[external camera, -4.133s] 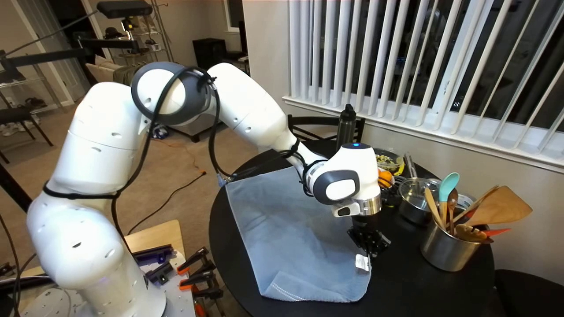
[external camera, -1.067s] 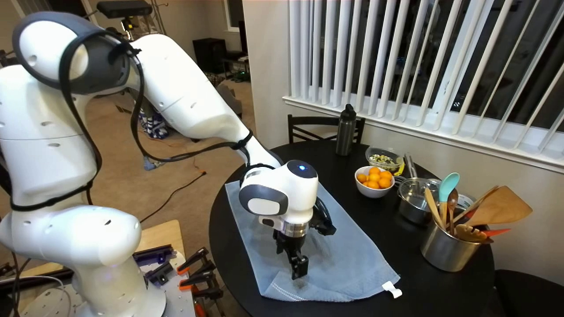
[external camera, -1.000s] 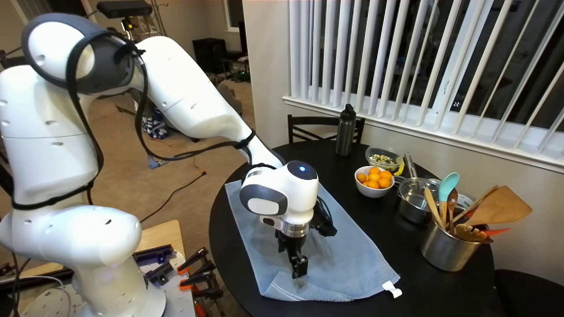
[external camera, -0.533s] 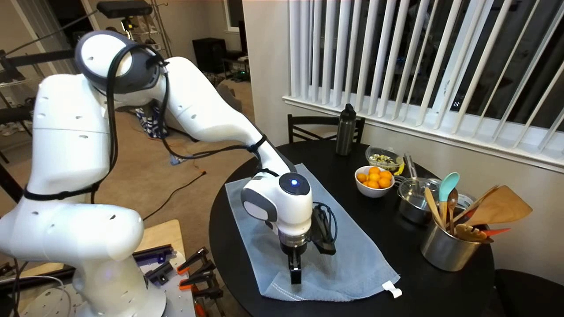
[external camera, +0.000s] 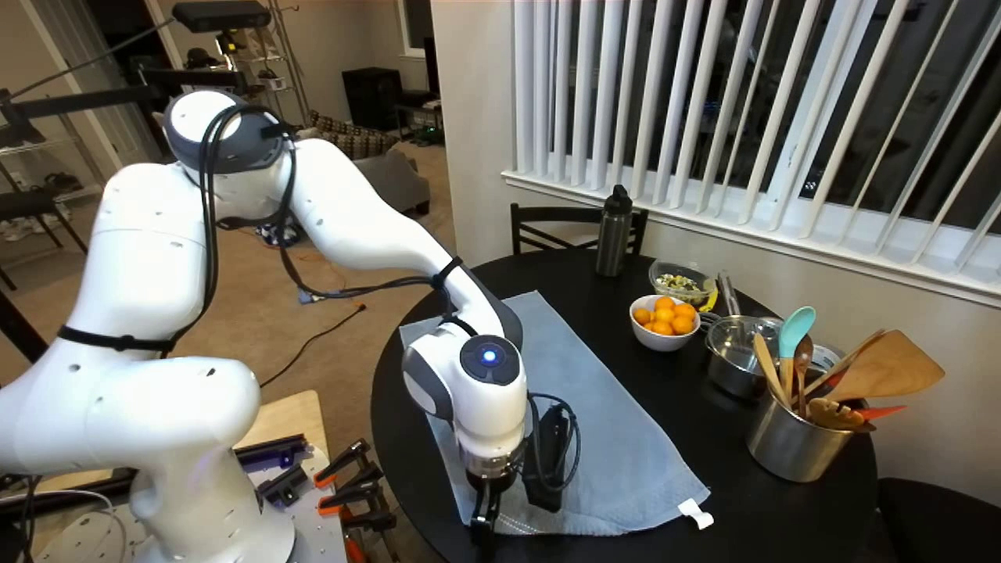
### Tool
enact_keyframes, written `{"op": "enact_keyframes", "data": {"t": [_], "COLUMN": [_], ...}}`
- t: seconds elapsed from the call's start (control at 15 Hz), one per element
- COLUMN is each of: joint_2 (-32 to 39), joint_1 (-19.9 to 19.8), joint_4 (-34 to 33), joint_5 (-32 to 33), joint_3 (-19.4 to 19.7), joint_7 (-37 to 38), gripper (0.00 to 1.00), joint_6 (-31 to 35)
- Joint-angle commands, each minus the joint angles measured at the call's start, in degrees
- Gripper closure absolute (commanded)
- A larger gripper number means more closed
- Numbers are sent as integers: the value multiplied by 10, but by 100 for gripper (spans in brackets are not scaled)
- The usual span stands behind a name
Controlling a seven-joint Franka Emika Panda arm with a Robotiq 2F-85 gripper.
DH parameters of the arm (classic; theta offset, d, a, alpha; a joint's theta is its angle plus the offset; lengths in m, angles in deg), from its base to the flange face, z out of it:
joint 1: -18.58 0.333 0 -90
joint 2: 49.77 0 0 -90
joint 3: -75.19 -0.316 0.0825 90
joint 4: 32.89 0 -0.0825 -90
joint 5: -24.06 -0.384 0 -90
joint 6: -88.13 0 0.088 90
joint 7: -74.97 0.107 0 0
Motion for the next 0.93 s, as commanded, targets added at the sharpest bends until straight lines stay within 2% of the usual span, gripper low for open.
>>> {"op": "enact_keyframes", "data": {"t": [0.0, 0.2, 0.33, 0.47, 0.53, 0.87], "joint_2": [38, 68, 87, 113, 147, 215], "joint_1": [66, 94, 100, 88, 77, 50], "joint_4": [21, 11, -1, -15, -20, -38], "joint_5": [24, 30, 26, 8, -21, -84], "joint_3": [63, 97, 98, 86, 70, 24], "joint_7": [0, 0, 0, 0, 0, 0], "gripper": [0, 0, 0, 0, 0, 0], "joint_6": [-75, -129, -157, -180, -182, -193]}}
